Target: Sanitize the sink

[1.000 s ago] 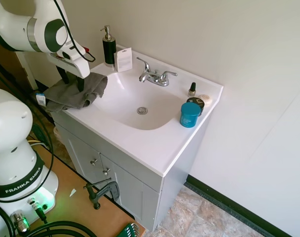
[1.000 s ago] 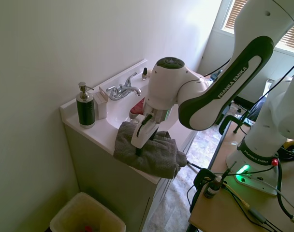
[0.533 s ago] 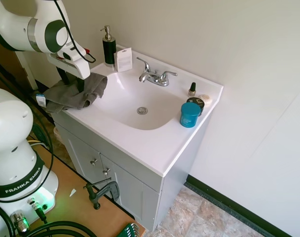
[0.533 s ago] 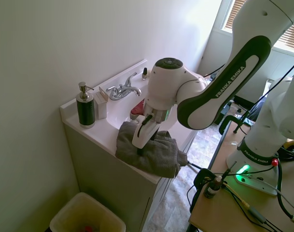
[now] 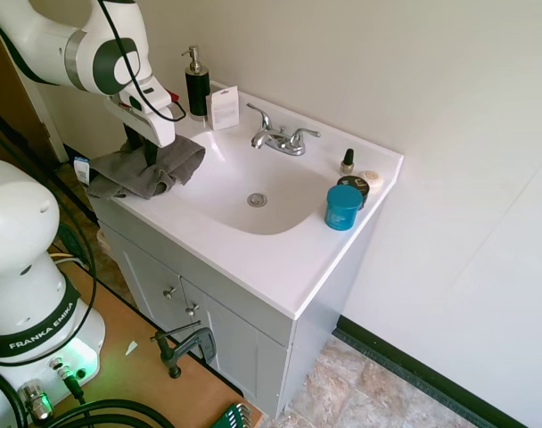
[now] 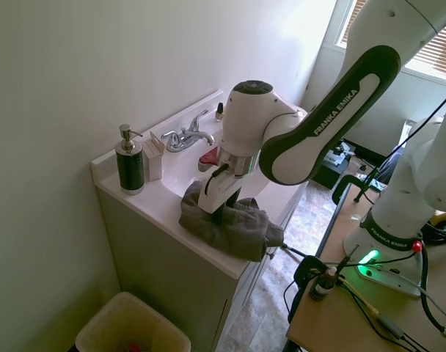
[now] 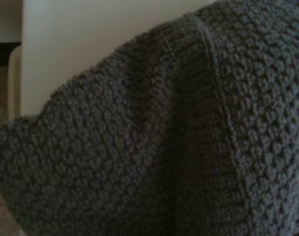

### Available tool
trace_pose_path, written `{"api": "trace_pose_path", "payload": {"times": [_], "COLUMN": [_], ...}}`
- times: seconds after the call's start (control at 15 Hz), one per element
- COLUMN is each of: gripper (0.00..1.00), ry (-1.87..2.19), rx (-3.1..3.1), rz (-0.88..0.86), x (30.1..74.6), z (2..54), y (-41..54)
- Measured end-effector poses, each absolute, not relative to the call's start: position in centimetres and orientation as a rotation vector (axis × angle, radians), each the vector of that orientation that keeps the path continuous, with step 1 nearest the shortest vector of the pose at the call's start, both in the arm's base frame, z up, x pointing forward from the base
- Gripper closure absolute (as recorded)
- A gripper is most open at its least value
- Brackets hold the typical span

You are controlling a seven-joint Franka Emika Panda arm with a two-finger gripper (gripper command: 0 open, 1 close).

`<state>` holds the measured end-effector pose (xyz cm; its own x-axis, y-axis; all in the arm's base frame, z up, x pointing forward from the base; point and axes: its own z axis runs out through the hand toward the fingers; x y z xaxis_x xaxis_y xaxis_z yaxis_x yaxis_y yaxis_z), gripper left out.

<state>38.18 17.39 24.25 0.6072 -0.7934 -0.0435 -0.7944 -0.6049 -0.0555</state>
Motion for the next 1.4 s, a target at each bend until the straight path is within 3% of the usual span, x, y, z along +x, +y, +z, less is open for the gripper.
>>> {"api": "trace_pose_path", "payload": {"times": [0.33, 0.73, 0.93, 1.4], "gripper": [1.0, 1.0, 1.0, 1.0], "ry": [1.623, 1.742, 1.669, 1.52], "rx": [-2.566, -2.461, -2.598, -2.843], "rz": [0.263, 0.534, 0.477, 0.164], "x": [43.3, 47.0, 46.3, 44.4], "z": [23.4, 17.1, 16.4, 15.0], "y": [13.2, 7.2, 6.4, 1.4]}}
